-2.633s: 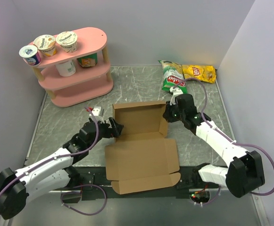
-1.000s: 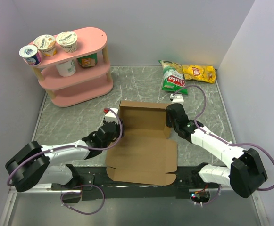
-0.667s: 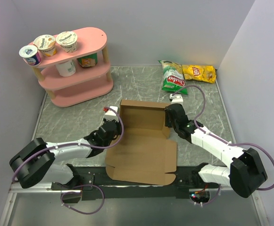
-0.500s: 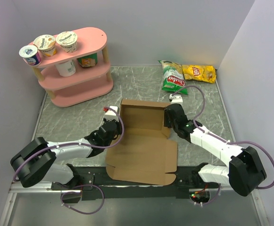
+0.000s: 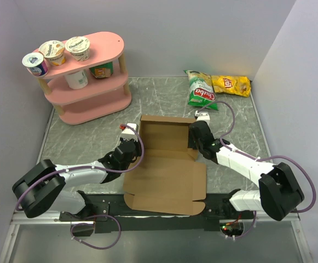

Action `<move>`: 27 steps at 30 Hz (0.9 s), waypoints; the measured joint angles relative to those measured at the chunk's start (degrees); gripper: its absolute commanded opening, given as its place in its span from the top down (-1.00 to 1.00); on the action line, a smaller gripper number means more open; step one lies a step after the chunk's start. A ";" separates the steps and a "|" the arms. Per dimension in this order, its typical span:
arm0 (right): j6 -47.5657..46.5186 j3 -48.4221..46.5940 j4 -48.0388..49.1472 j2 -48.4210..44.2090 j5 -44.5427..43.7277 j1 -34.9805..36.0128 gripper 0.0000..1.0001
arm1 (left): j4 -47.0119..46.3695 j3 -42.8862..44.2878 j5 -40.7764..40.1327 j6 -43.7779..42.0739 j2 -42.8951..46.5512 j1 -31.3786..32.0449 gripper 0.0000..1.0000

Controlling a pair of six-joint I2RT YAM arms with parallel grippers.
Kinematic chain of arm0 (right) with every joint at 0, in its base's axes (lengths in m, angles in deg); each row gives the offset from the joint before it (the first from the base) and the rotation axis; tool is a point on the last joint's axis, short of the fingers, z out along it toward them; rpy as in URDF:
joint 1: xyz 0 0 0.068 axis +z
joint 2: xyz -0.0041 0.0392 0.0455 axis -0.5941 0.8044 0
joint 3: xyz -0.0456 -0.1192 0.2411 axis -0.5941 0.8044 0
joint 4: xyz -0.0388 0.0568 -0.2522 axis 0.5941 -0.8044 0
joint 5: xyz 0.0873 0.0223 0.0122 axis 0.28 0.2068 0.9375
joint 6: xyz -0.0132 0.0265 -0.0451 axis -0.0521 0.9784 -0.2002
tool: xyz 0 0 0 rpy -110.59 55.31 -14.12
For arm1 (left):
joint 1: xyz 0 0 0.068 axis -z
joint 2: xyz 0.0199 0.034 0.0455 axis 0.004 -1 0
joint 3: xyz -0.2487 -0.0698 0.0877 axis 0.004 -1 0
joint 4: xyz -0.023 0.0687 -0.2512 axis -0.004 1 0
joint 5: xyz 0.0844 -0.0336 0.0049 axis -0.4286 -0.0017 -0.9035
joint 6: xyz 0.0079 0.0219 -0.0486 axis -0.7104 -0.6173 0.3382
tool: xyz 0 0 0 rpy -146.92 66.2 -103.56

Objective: Fold the paper box

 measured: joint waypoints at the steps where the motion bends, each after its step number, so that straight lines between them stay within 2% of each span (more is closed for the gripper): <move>1: 0.20 0.02 0.22 0.33 -0.13 0.00 0.20 | 0.02 -0.02 -0.02 0.00 0.02 0.00 0.64; 7: 2.16 0.02 1.16 2.43 -3.04 0.00 0.60 | 0.04 -0.74 -0.07 0.04 0.92 0.00 0.64; 8: 2.38 0.02 1.38 2.58 -3.43 0.00 0.74 | 0.04 -0.76 -0.07 0.04 1.01 0.00 0.64; 11: 2.86 0.00 1.53 2.93 -4.42 0.02 0.99 | 0.07 -0.79 -0.07 0.04 1.14 0.00 0.64; 27: 3.96 -0.94 1.29 4.44 -7.56 0.85 1.00 | 0.87 -1.29 -0.20 0.26 3.17 0.02 0.68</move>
